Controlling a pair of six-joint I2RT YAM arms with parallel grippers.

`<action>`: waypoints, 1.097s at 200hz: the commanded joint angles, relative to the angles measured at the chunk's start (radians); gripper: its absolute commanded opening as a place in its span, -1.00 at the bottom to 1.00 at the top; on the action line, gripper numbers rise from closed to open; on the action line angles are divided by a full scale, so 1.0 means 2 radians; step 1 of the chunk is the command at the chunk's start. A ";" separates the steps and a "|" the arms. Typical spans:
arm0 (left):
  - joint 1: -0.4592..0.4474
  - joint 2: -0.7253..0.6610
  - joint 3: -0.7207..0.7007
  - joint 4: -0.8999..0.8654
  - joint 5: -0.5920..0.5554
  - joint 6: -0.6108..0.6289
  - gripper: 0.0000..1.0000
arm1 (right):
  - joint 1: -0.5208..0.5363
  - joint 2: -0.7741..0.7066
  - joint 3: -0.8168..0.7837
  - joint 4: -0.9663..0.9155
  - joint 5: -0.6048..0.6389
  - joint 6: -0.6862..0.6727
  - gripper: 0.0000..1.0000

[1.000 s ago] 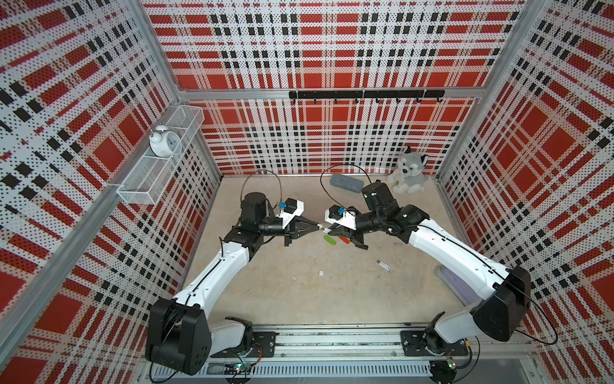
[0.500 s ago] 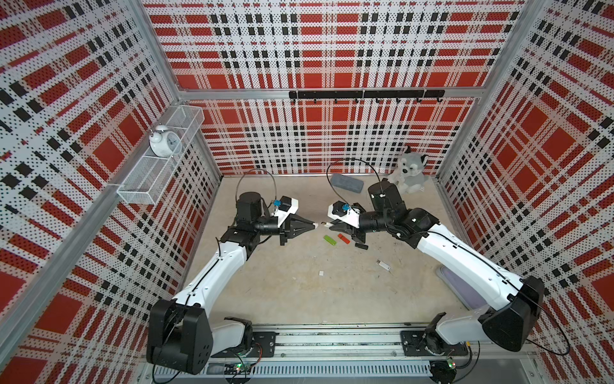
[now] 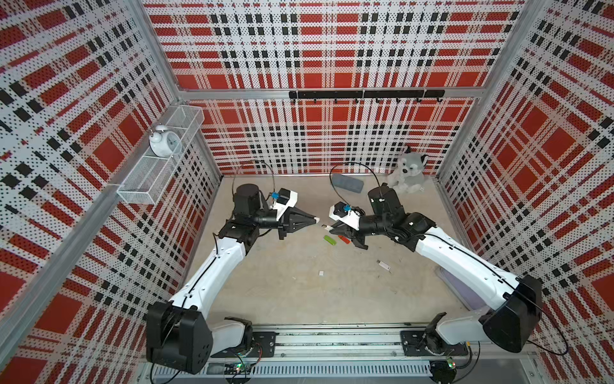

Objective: Close the usb drive cover
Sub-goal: Close the cover of the USB drive.

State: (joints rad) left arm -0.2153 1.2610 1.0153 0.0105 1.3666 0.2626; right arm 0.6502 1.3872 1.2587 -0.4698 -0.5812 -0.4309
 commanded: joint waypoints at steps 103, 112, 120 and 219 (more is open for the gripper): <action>0.001 -0.005 0.019 0.003 -0.007 -0.017 -1.00 | -0.007 -0.053 -0.009 0.063 -0.042 0.047 -1.00; 0.001 -0.005 0.019 0.004 -0.008 -0.017 -1.00 | -0.005 -0.051 -0.009 0.064 -0.037 0.046 -1.00; -0.001 -0.005 0.019 0.004 -0.009 -0.018 -1.00 | -0.005 -0.048 -0.008 0.065 -0.040 0.046 -1.00; -0.003 -0.005 0.013 0.009 -0.013 -0.023 -1.00 | 0.007 -0.012 0.011 0.088 -0.055 0.047 -1.00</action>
State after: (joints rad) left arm -0.2176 1.2606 1.0321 0.0116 1.3380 0.2241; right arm 0.6575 1.3499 1.2480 -0.3248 -0.6739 -0.3492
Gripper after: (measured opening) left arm 0.101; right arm 0.104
